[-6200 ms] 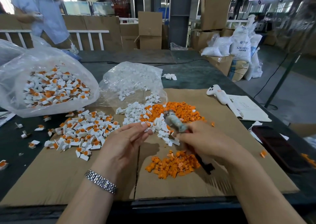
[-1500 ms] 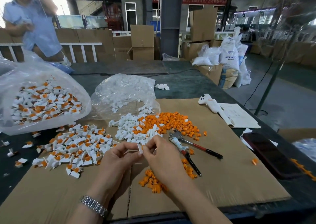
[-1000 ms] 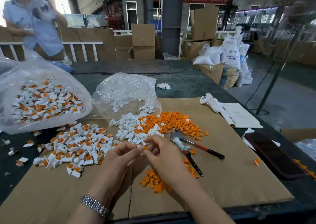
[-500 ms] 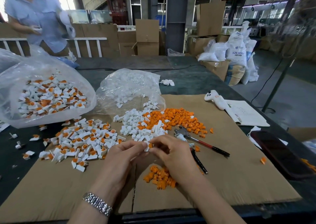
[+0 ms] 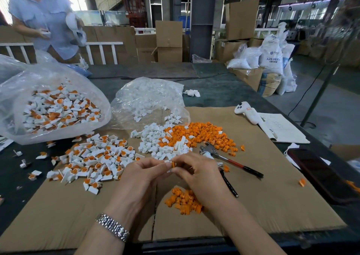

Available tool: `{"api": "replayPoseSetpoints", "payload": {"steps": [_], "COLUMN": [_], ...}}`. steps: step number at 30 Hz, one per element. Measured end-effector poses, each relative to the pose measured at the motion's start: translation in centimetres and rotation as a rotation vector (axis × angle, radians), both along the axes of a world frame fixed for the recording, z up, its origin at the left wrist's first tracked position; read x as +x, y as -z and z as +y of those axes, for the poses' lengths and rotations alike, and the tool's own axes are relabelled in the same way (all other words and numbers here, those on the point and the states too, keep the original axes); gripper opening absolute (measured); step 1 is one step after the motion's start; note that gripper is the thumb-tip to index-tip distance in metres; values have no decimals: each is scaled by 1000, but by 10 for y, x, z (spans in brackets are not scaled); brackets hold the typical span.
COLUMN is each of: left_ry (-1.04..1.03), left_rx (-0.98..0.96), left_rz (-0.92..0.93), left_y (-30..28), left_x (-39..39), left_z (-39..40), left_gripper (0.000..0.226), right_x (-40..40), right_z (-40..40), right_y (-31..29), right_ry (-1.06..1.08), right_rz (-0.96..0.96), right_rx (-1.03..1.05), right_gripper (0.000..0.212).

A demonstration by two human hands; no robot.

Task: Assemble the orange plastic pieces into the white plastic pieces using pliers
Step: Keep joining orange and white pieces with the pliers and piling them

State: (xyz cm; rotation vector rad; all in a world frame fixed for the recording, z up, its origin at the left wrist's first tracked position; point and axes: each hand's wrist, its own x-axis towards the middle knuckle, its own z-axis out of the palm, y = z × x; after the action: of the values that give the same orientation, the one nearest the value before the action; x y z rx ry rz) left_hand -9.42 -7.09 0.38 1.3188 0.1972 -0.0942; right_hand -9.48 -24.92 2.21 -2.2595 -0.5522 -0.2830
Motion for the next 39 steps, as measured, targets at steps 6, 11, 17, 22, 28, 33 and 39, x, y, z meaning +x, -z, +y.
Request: {"api": "replayPoseSetpoints", "payload": {"steps": [6, 11, 17, 22, 28, 33, 39], "left_ry": [-40, -62, -79, -85, -130, -138, -175], "left_rx": [-243, -171, -149, -171, -272, -195, -53], "left_rz": [94, 122, 143, 88, 9, -36, -26], "left_y": [0, -4, -4, -9, -18, -29, -30], "left_x": [6, 4, 4, 7, 9, 6, 4], "left_z": [0, -3, -9, -10, -14, -15, -13], "left_gripper": [16, 24, 21, 33, 29, 38, 19], "right_x": [20, 31, 31, 25, -1, -14, -18], "right_z": [-47, -74, -64, -64, -44, -22, -13], "right_y": [-7, -3, -6, -32, -60, -65, -62], "right_ry": [418, 475, 433, 377, -7, -118, -118], "right_rz": [171, 407, 318, 375, 866, 820, 790], "right_rx": [-179, -565, -632, -312, 37, -45, -20], "right_gripper": [39, 51, 33, 20, 18, 22, 27]}}
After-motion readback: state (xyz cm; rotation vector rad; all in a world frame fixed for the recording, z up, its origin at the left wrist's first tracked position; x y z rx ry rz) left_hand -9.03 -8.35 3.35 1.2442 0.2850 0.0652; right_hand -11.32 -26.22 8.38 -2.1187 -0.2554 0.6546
